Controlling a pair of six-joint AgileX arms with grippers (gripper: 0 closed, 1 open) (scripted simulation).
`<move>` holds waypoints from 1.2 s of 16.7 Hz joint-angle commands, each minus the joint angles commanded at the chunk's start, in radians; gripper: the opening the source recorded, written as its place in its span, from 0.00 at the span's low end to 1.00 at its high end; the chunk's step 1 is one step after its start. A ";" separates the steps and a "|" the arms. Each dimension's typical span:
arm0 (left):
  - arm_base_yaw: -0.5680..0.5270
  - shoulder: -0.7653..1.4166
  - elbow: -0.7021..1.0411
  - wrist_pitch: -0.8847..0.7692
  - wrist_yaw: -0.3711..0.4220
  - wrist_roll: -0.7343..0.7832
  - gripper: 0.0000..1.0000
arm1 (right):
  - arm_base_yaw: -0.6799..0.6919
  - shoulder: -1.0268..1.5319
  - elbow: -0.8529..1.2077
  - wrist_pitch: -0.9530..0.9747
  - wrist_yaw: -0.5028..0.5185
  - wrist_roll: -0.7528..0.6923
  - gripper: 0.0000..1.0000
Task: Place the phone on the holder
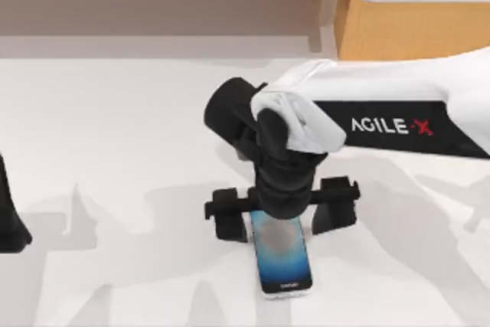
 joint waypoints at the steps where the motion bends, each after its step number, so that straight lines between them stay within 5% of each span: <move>1: 0.000 0.000 0.000 0.000 0.000 0.000 1.00 | 0.000 0.000 0.000 0.000 0.000 0.000 0.55; 8: 0.000 0.000 0.000 0.000 0.000 0.000 1.00 | 0.000 0.000 0.000 0.000 0.000 0.000 0.02; 20: 0.000 0.000 0.000 0.000 0.000 0.000 1.00 | -0.003 -0.061 0.022 -0.058 0.020 -0.010 0.00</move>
